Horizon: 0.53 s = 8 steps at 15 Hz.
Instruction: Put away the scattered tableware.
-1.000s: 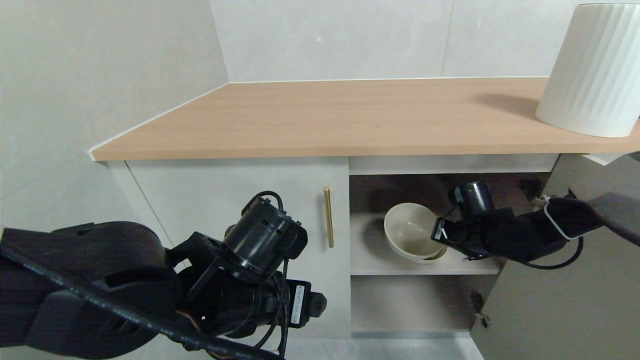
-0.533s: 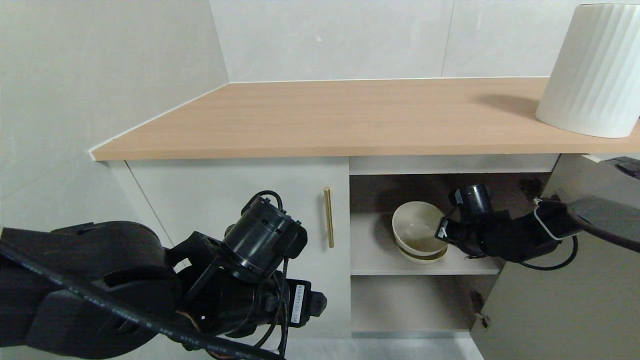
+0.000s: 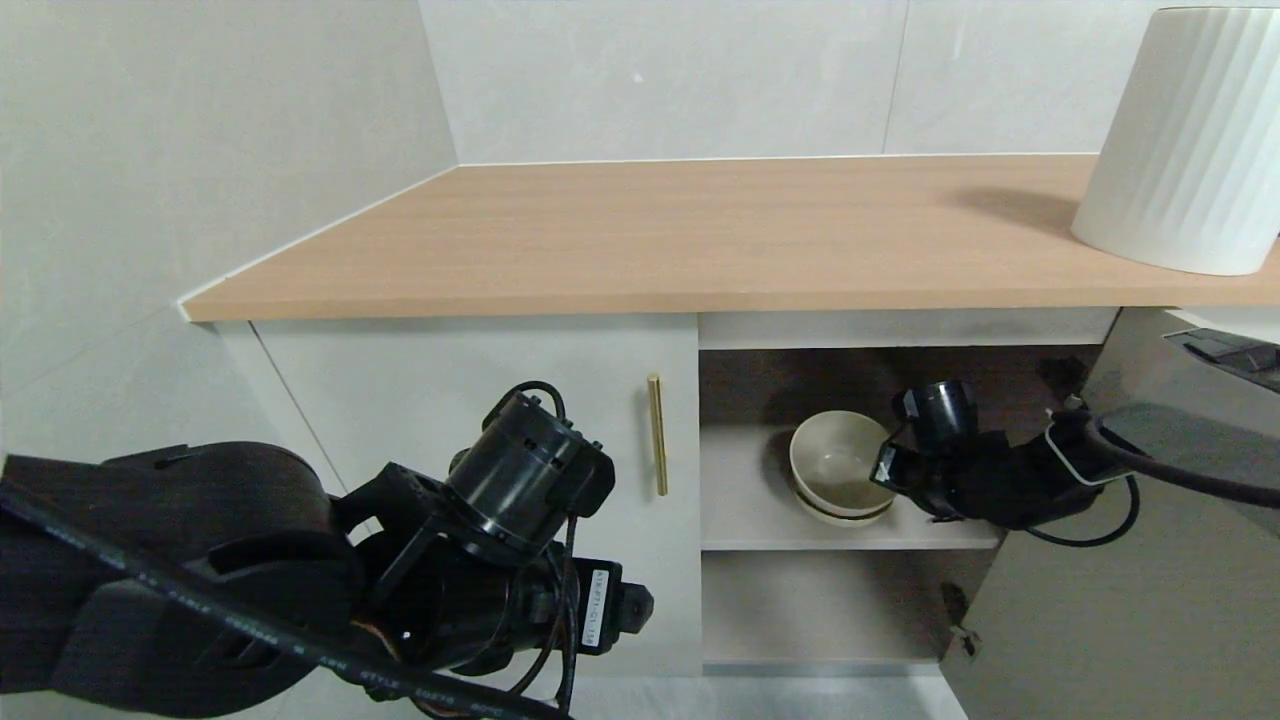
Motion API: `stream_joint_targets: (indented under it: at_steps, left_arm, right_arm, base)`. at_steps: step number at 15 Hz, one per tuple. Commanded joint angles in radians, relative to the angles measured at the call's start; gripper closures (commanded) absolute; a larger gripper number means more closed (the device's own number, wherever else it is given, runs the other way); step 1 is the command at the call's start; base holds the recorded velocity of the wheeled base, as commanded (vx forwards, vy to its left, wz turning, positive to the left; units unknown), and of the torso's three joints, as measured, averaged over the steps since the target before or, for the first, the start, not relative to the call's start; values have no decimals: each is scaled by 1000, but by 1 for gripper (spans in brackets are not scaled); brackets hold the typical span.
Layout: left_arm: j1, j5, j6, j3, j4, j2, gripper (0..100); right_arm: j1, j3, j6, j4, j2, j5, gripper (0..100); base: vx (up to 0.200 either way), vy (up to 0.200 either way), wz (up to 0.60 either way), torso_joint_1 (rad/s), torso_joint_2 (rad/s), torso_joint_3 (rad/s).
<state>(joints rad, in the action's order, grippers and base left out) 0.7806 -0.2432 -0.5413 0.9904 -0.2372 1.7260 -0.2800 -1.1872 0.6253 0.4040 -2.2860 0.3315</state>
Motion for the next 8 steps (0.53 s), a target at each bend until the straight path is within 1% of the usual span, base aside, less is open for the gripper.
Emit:
stream_joint_targets:
  at_steps: [1,8]
  left_arm:
    - [0,-1,0,1,1,0,0]
    - [0,-1,0,1,-1,0,0]
  right_arm:
    - [-1,-5,1,-1,-15,3,100]
    - [-1,-6,1,-1,-17,6,100]
  base:
    - [0,0,0,0,0,0]
    - [0,0,0,0,0,0]
